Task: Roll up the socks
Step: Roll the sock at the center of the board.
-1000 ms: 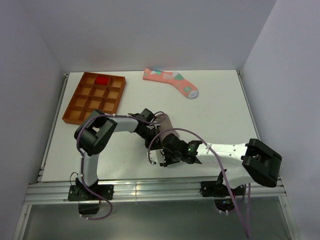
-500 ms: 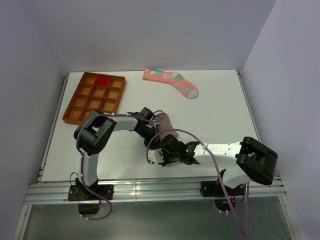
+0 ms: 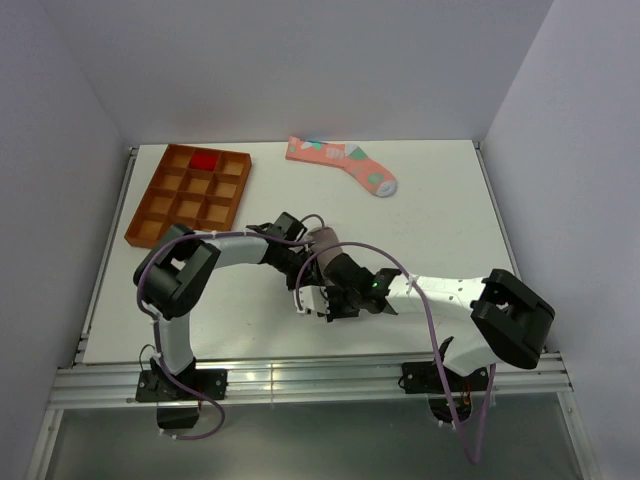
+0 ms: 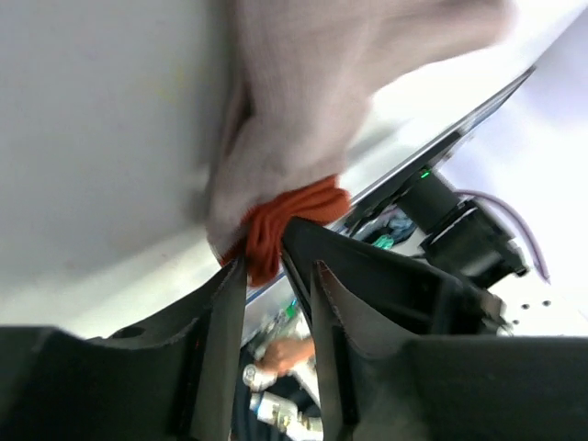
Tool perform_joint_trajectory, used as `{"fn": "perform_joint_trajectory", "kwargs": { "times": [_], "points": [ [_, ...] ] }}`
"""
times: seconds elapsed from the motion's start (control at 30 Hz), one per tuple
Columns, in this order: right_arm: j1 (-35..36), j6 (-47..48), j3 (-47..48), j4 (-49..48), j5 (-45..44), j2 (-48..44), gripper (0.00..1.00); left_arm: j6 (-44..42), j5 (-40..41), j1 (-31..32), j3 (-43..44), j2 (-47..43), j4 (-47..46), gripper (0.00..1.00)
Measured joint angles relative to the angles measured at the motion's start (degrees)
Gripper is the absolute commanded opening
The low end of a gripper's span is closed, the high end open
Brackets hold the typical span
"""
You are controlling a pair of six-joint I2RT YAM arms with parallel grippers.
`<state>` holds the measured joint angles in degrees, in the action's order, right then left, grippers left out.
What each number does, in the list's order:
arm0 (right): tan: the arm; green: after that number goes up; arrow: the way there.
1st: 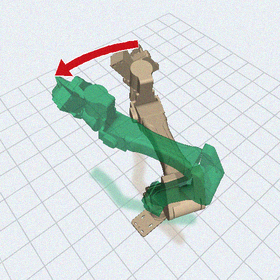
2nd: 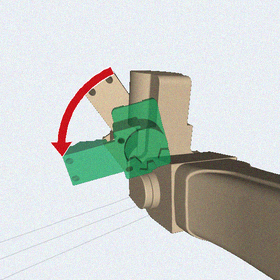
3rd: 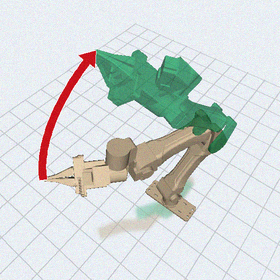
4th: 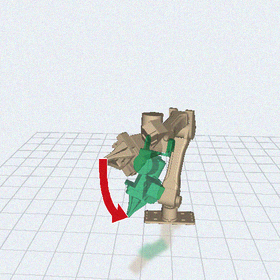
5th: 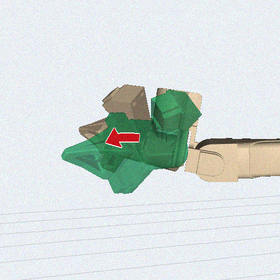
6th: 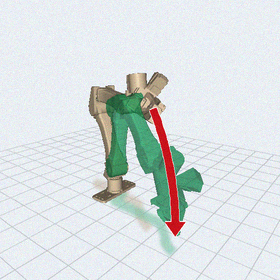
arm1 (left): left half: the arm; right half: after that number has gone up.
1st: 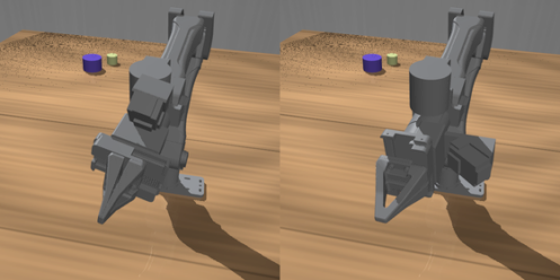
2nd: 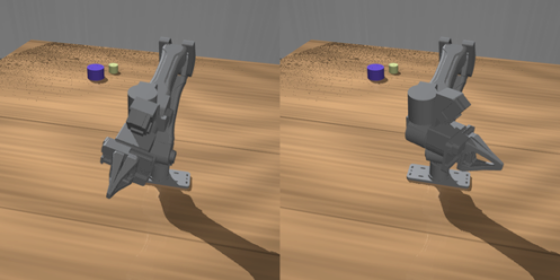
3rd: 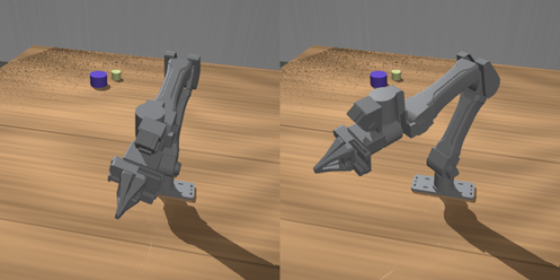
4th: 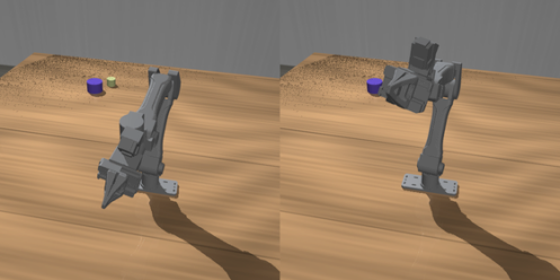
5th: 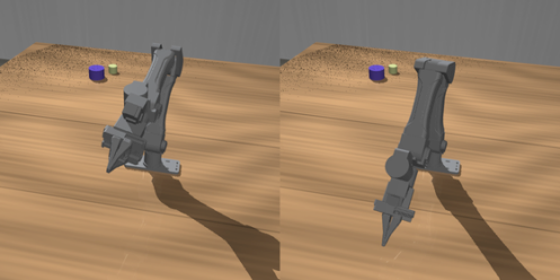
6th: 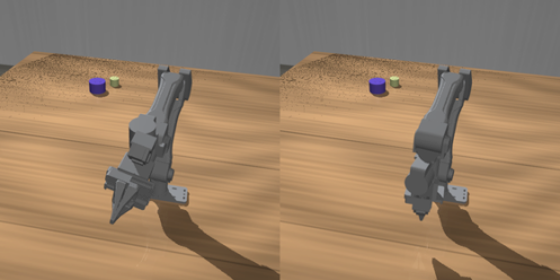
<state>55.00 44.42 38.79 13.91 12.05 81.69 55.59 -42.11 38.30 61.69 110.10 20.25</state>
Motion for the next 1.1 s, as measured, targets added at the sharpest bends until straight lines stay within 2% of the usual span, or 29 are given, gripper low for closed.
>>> {"fn": "perform_joint_trajectory", "kwargs": {
  "times": [0.13,0.3,0.57,0.87,1.1],
  "points": [
    [-4.9,0.2,3.7,7.5,7.7,0.5,0.07,2.7,3.7,-0.2,-1.6,-4.7,-3.1,0.4],
    [-11.5,1.8,10.7,16.9,17.6,4.8,0.08,5.4,11.0,-0.3,-5.4,-10.8,-8.3,0.34],
    [-19.4,7.3,24.6,34.5,31.5,18.5,0.08,8.6,24.2,0.0,-19.8,-19.5,-18.9,0.29],
    [-26.9,12.0,39.5,53.2,40.5,39.6,0.08,0.7,36.1,4.9,-23.8,-23.0,-29.4,0.29],
    [-30.3,8.1,41.1,56.5,42.3,43.6,0.08,-8.0,36.9,6.3,-25.0,-23.1,-40.4,0.3]
  ]
}}
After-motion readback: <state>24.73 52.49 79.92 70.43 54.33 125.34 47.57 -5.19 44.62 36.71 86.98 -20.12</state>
